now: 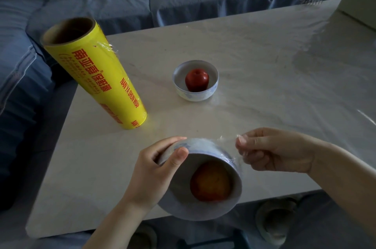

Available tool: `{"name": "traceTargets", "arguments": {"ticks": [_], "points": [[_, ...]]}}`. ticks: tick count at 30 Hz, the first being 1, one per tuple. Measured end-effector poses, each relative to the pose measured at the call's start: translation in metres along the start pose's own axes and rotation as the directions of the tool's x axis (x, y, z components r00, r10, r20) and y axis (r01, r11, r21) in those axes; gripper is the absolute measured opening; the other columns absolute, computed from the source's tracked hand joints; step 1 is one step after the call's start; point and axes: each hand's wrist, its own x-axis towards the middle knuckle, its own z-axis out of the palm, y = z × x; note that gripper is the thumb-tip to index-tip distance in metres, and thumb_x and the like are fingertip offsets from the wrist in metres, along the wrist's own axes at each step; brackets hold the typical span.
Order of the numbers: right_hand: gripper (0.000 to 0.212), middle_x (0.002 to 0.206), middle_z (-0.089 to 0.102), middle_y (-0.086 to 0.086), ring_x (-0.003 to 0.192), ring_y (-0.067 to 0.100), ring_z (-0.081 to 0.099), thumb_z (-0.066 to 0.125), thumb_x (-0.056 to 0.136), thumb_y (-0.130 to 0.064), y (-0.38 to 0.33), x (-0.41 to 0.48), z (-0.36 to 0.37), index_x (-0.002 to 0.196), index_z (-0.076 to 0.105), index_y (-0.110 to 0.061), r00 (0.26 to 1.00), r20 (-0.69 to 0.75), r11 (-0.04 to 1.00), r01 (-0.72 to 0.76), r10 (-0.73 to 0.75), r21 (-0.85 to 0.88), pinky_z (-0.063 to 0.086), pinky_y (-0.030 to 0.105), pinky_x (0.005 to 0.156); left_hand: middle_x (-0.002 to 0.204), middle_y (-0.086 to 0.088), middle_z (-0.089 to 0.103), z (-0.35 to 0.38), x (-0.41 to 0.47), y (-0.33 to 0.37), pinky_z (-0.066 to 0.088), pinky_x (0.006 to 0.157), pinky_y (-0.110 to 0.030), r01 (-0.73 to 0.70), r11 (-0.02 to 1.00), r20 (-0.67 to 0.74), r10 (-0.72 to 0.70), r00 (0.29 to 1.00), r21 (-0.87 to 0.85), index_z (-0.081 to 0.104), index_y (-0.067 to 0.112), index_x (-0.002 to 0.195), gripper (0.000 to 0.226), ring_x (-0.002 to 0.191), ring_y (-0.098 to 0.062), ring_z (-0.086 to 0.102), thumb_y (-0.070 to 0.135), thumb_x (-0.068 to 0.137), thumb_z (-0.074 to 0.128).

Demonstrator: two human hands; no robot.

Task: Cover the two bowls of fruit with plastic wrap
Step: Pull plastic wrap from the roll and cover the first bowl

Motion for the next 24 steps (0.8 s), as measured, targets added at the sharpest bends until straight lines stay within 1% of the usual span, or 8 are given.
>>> {"name": "traceTargets", "arguments": {"ticks": [4,6,7,10,12,15,17,24], "points": [[0.046,0.076,0.07,0.002,0.062,0.008,0.065,0.093,0.026,-0.036,0.016,0.006,0.004,0.061,0.071,-0.015,0.959,-0.137,0.955,0.266,-0.248,0.131,0.052,0.017,0.055,0.089,0.026,0.071,0.001,0.0,0.002,0.044,0.072,-0.004,-0.004,1.0,0.053,0.003,0.999,0.015,0.069,0.032,0.085,0.067,0.089,0.006,0.065,0.087,0.049,0.055],[0.038,0.097,0.074,0.006,0.084,0.013,0.07,0.09,0.034,-0.034,0.024,0.012,0.011,0.059,0.069,-0.015,0.931,-0.145,0.905,0.362,-0.336,0.226,0.056,0.022,0.067,0.089,0.026,0.071,0.003,0.0,0.002,0.045,0.07,-0.004,0.002,1.0,0.093,-0.004,0.996,0.021,0.068,0.031,0.087,0.069,0.089,0.006,0.065,0.087,0.048,0.055],[0.032,0.098,0.074,0.007,0.089,0.015,0.07,0.088,0.041,-0.032,0.026,0.014,0.015,0.06,0.069,-0.014,0.919,-0.155,0.877,0.393,-0.363,0.275,0.057,0.024,0.071,0.091,0.026,0.07,0.004,0.0,0.003,0.045,0.07,-0.004,0.001,1.0,0.111,-0.004,0.994,0.027,0.068,0.031,0.088,0.07,0.09,0.006,0.065,0.087,0.048,0.055],[0.015,0.072,0.071,0.007,0.065,0.016,0.069,0.071,0.062,-0.025,0.029,0.018,0.025,0.064,0.069,-0.01,0.891,-0.31,0.826,0.434,-0.333,0.36,0.056,0.023,0.06,0.094,0.025,0.07,0.004,0.0,0.002,0.045,0.07,-0.004,-0.017,0.999,0.138,0.013,0.99,0.032,0.067,0.031,0.09,0.069,0.09,0.005,0.065,0.086,0.05,0.056],[0.016,0.062,0.067,0.006,0.052,0.012,0.062,0.066,0.064,-0.02,0.029,0.021,0.032,0.07,0.069,-0.005,0.856,-0.426,0.837,0.445,-0.293,0.319,0.052,0.02,0.051,0.093,0.027,0.07,0.004,-0.002,0.002,0.045,0.07,-0.004,-0.033,0.999,0.145,0.029,0.989,0.023,0.066,0.031,0.09,0.067,0.09,0.006,0.065,0.085,0.051,0.056],[0.016,0.055,0.065,0.006,0.047,0.01,0.058,0.07,0.062,-0.02,0.028,0.025,0.038,0.066,0.072,-0.004,0.795,-0.54,0.892,0.422,-0.278,0.163,0.05,0.018,0.049,0.094,0.026,0.07,0.005,-0.006,0.001,0.046,0.072,-0.005,-0.063,0.998,0.12,0.064,0.991,-0.012,0.066,0.031,0.093,0.065,0.09,0.005,0.065,0.083,0.055,0.056],[0.013,0.053,0.064,0.006,0.046,0.011,0.058,0.072,0.07,-0.016,0.026,0.026,0.042,0.063,0.072,-0.005,0.791,-0.549,0.926,0.371,-0.272,0.076,0.051,0.02,0.048,0.094,0.024,0.071,0.006,-0.007,0.0,0.046,0.073,-0.006,-0.095,0.995,0.08,0.097,0.992,-0.036,0.066,0.031,0.093,0.062,0.09,0.004,0.066,0.082,0.059,0.055],[0.02,0.058,0.065,0.006,0.047,0.011,0.059,0.069,0.078,-0.022,0.013,0.019,0.042,0.072,0.072,-0.003,0.912,-0.383,0.986,0.106,-0.149,-0.13,0.05,0.019,0.048,0.096,0.02,0.072,0.007,-0.009,0.005,0.049,0.075,-0.012,-0.182,0.98,0.056,0.187,0.981,-0.078,0.071,0.029,0.093,0.057,0.092,-0.001,0.067,0.078,0.068,0.053]]}}
